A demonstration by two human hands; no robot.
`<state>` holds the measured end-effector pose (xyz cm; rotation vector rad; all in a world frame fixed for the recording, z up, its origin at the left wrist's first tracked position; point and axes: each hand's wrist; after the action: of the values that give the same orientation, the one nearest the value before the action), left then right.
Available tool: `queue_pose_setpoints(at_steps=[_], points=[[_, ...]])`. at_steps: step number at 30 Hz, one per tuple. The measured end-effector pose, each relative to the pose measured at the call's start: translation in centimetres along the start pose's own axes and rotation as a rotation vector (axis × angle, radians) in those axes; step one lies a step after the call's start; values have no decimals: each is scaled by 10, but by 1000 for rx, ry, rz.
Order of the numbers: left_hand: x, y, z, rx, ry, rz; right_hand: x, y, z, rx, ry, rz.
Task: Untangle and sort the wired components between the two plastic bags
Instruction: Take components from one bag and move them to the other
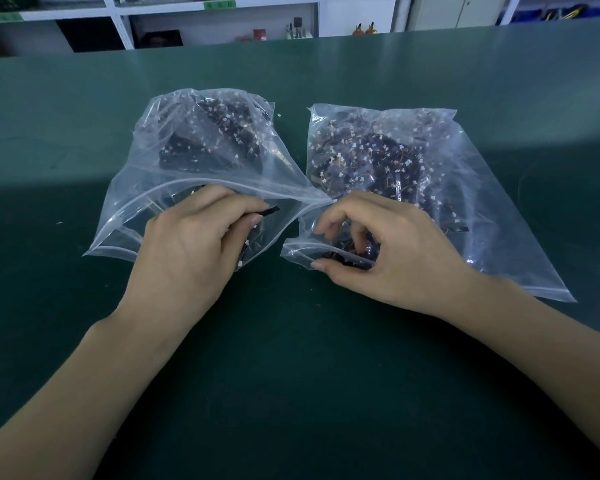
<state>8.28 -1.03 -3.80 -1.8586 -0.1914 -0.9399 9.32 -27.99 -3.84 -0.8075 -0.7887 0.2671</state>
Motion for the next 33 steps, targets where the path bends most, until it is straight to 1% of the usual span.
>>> queue_pose_setpoints(at_steps=[3,6,13,21,26,29,33], points=[[-2,-2,-5,82,-69,49,0,0,0,3,5,5],[-3,-3,-9,128,-114,50,0,1,0,-1,15,18],[-1,-3,-13,56,0,-38,-1,1,0,13,29,18],[-2,-4,-14,54,-27,-20,-1,1,1,17,30,13],[-1,-2,-17,26,10,-81,-1,2,1,36,38,-5],[-3,0,-18,-42,-2,-112,-1,2,1,42,42,-5],[-3,1,-29,-260,-2,-120,-1,2,2,57,28,-18]])
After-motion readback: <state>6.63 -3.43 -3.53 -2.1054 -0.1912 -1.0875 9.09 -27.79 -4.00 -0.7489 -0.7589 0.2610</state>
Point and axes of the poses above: each hand's wrist, its own x-axis towards the middle knuckle, its own y-axis out of the palm, z = x × y, and after that the axes turned 2 degrees about x, right-handed
